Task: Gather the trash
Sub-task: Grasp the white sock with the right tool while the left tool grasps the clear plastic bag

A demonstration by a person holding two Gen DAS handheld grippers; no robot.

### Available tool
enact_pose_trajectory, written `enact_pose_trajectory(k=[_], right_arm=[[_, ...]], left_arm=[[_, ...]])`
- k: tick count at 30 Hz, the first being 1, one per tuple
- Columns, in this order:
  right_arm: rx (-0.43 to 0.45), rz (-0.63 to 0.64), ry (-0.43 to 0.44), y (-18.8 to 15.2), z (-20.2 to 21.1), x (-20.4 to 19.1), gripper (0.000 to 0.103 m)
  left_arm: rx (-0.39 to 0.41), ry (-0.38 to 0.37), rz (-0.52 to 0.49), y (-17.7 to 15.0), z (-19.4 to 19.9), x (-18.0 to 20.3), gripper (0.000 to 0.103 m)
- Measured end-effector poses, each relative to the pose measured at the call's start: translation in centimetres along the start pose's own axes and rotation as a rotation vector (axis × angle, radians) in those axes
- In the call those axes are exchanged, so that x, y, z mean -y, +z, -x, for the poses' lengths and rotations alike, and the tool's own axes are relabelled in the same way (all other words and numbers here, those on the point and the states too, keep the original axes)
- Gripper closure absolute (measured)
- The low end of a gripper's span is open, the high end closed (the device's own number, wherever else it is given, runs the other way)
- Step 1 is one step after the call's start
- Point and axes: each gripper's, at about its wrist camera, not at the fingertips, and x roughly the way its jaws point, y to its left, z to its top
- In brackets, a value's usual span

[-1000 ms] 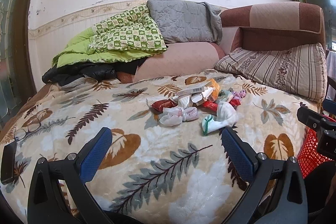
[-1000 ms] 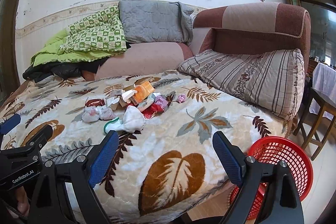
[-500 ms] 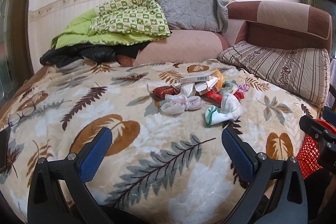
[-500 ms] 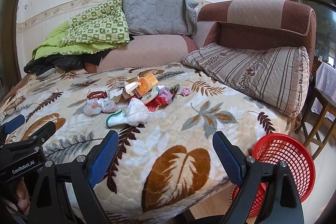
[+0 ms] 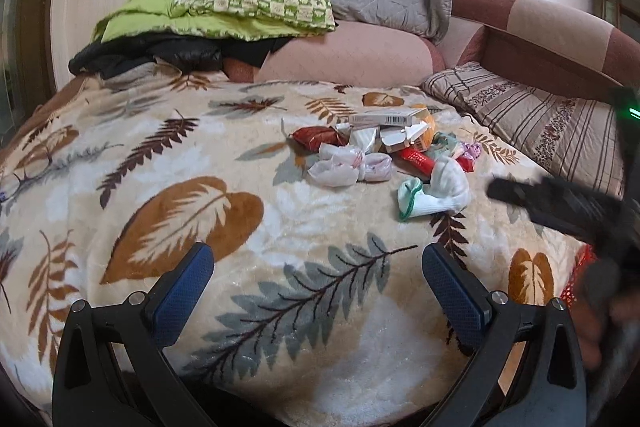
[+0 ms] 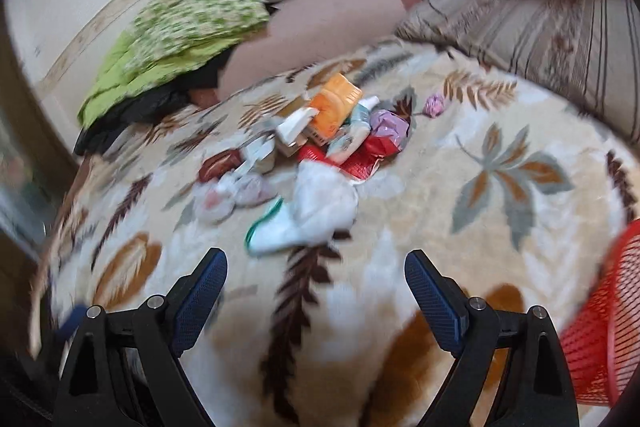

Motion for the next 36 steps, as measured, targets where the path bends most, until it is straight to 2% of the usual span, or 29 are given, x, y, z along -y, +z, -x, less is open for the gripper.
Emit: enact_pose_trajectory(k=[3,4,7,9,10,11,15,17,22,25,27,29,30,32,36], right_arm=[[-0.061,-0.061,0.016,1.6,-3.6,0.6,0.014],[-0.079,-0.075,0.014,2.1,-5.0,0.7,0.019],[-0.111,-0.052,0.02,2.5,-7.2,0.4,0.039],[-0.137,-0.044,0.023,2.2,-8.1,0.4,0.055],[-0.145,-0.047,0.028,2.2,-8.3,0.4,0.068],[-0.147,-0.047,0.04,2.3,-8.4,0.5,0.072],[-0.029,-0.046,0.058,3.0,-5.8,1.7,0.075],[0.029,-0.043,0.025,3.2,-4.3,2.4,0.075],[0.037,-0.082,0.026,3.5,-3.6,3.7,0.075],[0.049,-0.082,0.022,3.7,-3.4,3.8,0.075],[0.054,-0.086,0.02,3.7,-3.3,4.0,0.075],[0.052,-0.093,0.026,3.7,-3.4,4.1,0.075],[0.051,-0.095,0.027,3.7,-3.5,4.1,0.075],[0.053,-0.093,0.028,3.7,-3.5,4.1,0.075],[0.077,-0.087,0.023,3.7,-3.0,3.8,0.075]], left_arm=[[-0.021,-0.008,-0.002,0.1,-0.4,0.0,0.0],[-0.03,-0.011,-0.004,0.1,-0.6,0.1,0.0],[-0.076,-0.046,-0.001,0.8,-1.5,0.2,0.0],[-0.096,-0.056,0.009,1.8,-2.4,0.1,0.0],[-0.095,-0.055,0.017,2.3,-2.7,0.1,0.0],[-0.096,-0.052,0.025,2.8,-3.2,0.1,0.0],[-0.11,-0.025,0.062,6.3,-6.1,-0.2,0.0],[-0.114,-0.011,0.061,8.0,-8.2,0.0,0.0],[-0.21,-0.032,0.068,10.7,-14.3,0.8,0.003],[-0.289,-0.038,0.044,10.7,-17.9,1.7,0.015],[-0.335,-0.029,0.029,10.1,-19.3,2.0,0.047],[-0.374,-0.054,0.026,9.2,-20.2,2.1,0.053],[-0.356,-0.064,0.031,8.9,-19.8,2.1,0.06],[-0.322,-0.05,-0.007,8.2,-18.7,2.6,0.066],[-0.266,-0.083,-0.041,7.0,-15.3,3.4,0.068]])
